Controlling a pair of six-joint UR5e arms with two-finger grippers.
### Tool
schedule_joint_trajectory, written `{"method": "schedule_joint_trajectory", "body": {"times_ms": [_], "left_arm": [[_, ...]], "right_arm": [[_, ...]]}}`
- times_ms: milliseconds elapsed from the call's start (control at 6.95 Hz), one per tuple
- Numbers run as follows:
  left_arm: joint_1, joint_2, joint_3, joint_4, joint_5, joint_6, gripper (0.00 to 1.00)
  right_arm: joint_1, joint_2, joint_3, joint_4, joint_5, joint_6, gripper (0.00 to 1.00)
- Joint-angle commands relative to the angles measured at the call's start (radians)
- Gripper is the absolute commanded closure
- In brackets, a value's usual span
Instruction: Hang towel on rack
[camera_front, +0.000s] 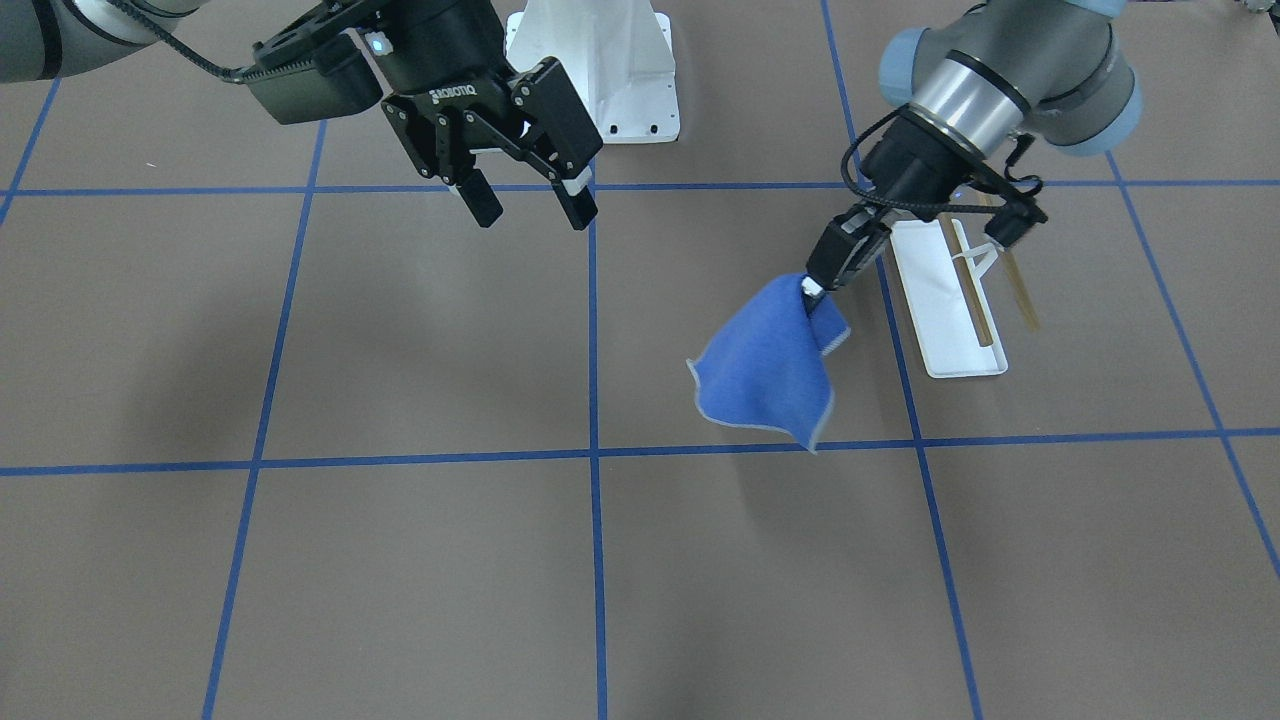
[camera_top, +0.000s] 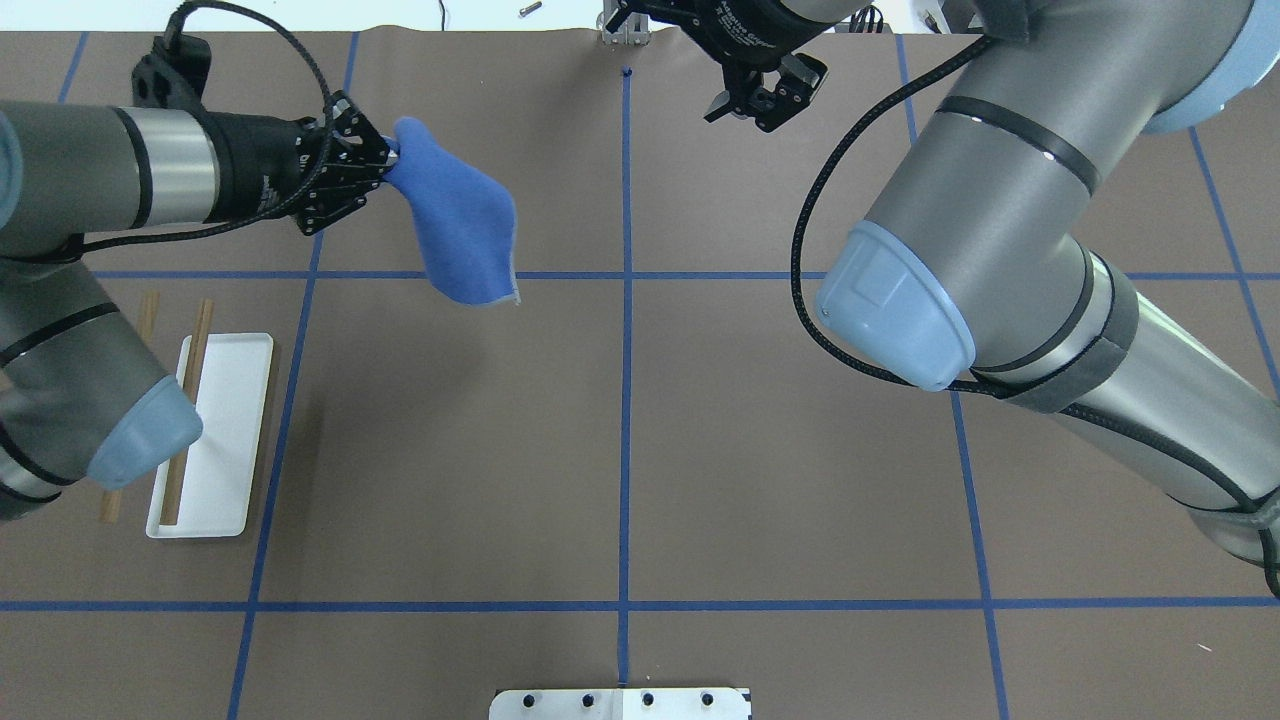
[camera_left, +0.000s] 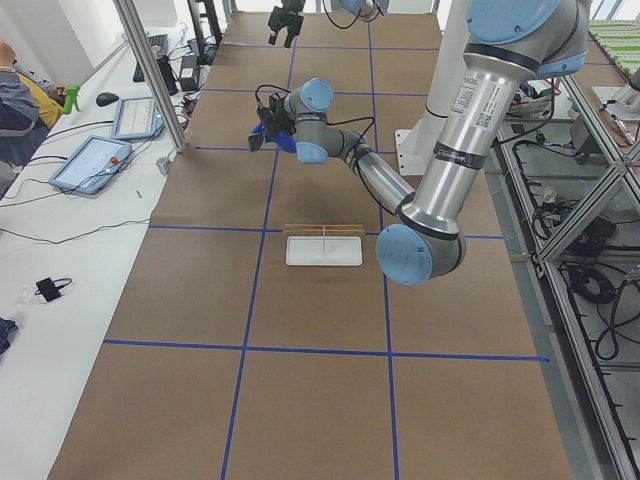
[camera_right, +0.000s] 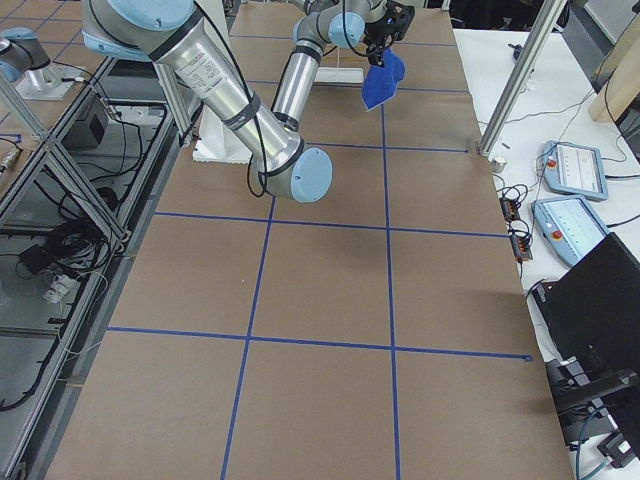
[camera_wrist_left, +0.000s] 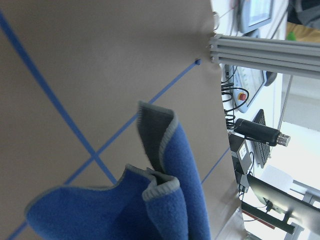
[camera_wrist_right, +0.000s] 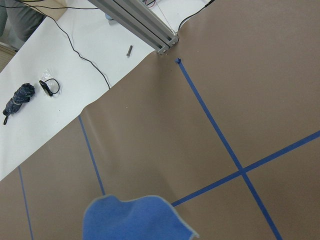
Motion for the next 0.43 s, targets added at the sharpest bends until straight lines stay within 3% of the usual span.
{"method": "schedule_joint_trajectory", "body": {"times_ms": [0,144,288], "left_arm": [[-0.017,0.104,-0.005,0.039,0.131,0.547,1.0],[-0.034,0.087,-0.01,0.122,0.251,0.806,1.0],[-0.039,0.012,-0.017,0.218,0.304,0.912,1.0]], "right_arm": [[0.0,-0.058,0.001,0.086,-0.003,-0.01,0.0],[0.003,-0.063,-0.002,0.088,-0.004,-0.013,0.0],[0.005,-0.064,-0.002,0.088,-0.003,-0.016,0.0]]}}
